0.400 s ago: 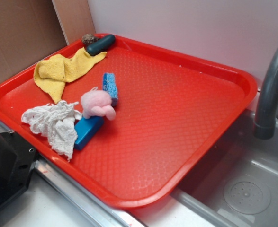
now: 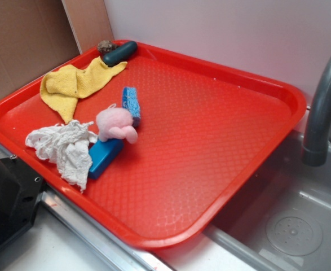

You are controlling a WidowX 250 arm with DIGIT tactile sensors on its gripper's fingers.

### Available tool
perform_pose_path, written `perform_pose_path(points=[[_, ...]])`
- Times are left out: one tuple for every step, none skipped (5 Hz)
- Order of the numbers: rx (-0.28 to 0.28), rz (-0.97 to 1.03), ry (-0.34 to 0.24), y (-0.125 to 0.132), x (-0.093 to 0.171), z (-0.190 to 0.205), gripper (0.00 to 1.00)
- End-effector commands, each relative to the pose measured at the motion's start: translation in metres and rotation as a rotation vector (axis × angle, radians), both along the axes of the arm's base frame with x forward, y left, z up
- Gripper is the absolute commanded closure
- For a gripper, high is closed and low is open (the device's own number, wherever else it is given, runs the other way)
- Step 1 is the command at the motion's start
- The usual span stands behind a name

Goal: Grab the yellow cloth.

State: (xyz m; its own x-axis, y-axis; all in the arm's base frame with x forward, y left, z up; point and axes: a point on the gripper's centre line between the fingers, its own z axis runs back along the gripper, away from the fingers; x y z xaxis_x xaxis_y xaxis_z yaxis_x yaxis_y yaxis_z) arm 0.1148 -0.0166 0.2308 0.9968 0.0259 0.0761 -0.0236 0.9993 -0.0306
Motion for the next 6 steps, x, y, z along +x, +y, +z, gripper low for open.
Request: perform_pose_path(points=[[0.108,0.462,-0.152,0.081,0.02,-0.06,0.0],[0.108,0.462,-0.152,0.081,0.02,-0.06,0.0],[0.108,0.462,-0.152,0.081,0.02,-0.06,0.0],[0.108,0.462,-0.152,0.081,0.02,-0.06,0.0],[0.016,0.64,-0.031,0.125,0.068,-0.108,0.0],[-0.025,0.707,-0.035,0.152,0.096,-0.13,0.0]])
